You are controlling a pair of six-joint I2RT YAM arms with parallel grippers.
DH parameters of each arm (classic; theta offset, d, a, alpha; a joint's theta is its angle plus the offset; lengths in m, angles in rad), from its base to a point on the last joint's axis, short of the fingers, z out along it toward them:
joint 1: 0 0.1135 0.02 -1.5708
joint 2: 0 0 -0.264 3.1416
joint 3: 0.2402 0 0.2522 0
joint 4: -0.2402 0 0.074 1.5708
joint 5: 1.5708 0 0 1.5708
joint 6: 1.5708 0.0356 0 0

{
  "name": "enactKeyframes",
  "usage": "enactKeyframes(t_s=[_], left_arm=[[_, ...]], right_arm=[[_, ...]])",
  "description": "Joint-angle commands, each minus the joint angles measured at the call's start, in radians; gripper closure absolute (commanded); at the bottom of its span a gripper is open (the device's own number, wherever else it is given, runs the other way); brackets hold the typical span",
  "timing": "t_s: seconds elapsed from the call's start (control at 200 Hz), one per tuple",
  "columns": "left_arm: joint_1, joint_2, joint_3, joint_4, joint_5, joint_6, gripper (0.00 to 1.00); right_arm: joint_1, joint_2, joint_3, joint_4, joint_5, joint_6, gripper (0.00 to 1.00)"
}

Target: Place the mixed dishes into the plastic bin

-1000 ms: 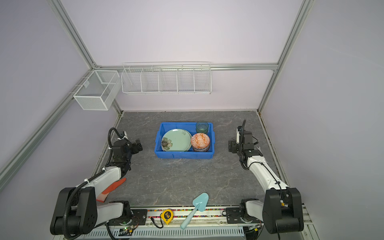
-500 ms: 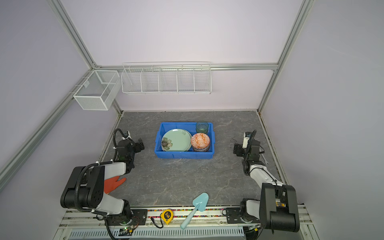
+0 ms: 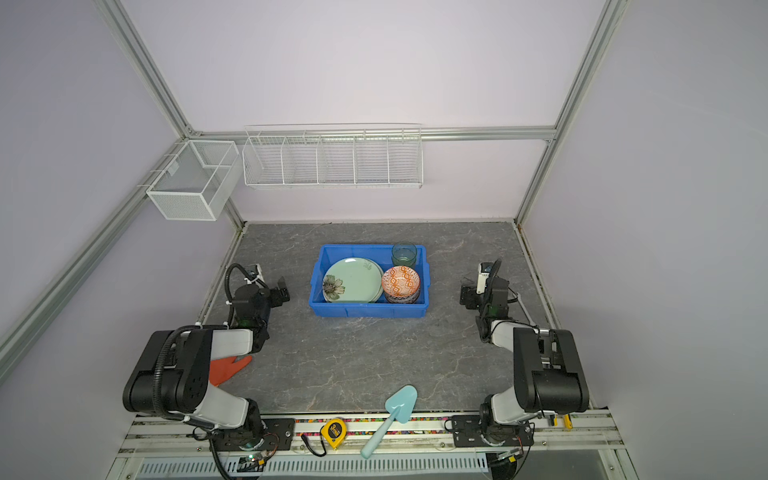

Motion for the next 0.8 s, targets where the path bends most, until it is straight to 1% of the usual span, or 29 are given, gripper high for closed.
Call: enactKeyframes(t_s=[0.0, 0.035, 0.145, 0.25, 0.345, 0.485, 0.535, 0.605, 0.69, 0.755, 0.795], left_arm=[[0.006, 0.007, -0.007, 0.080, 0.020, 0.026, 0.01], [0.006, 0.015, -0.014, 0.107, 0.017, 0.027, 0.01], [0.006, 0.015, -0.013, 0.101, 0.017, 0.027, 0.01], [0.005, 0.014, -0.014, 0.099, 0.017, 0.027, 0.01], [0.006, 0.014, -0.014, 0.099, 0.018, 0.027, 0.01], [0.006, 0.014, -0.014, 0.099, 0.017, 0.027, 0.01], [0.006, 0.014, -0.014, 0.099, 0.017, 0.027, 0.01], [0.006, 0.014, -0.013, 0.099, 0.017, 0.027, 0.01], [0.006, 0.014, -0.014, 0.100, 0.017, 0.027, 0.01], [0.006, 0.013, -0.014, 0.101, 0.017, 0.027, 0.01], [0.005, 0.014, -0.014, 0.101, 0.017, 0.027, 0.01]], right_arm=[[0.013, -0.001, -0.055, 0.153, 0.024, -0.045, 0.12], [0.014, 0.004, -0.070, 0.181, 0.022, -0.050, 0.12], [0.013, 0.037, -0.110, 0.290, 0.028, -0.045, 0.12], [0.007, 0.034, -0.104, 0.271, 0.016, -0.040, 0.12], [-0.012, 0.032, -0.103, 0.267, -0.022, -0.027, 0.12], [-0.011, 0.032, -0.104, 0.270, -0.019, -0.031, 0.12], [0.000, 0.030, -0.112, 0.284, -0.027, -0.050, 0.12], [0.031, 0.024, -0.137, 0.322, 0.008, -0.080, 0.12], [0.039, 0.023, -0.146, 0.341, 0.014, -0.088, 0.12], [0.026, 0.031, -0.133, 0.327, 0.000, -0.074, 0.12], [0.012, 0.036, -0.119, 0.307, 0.044, -0.038, 0.12]])
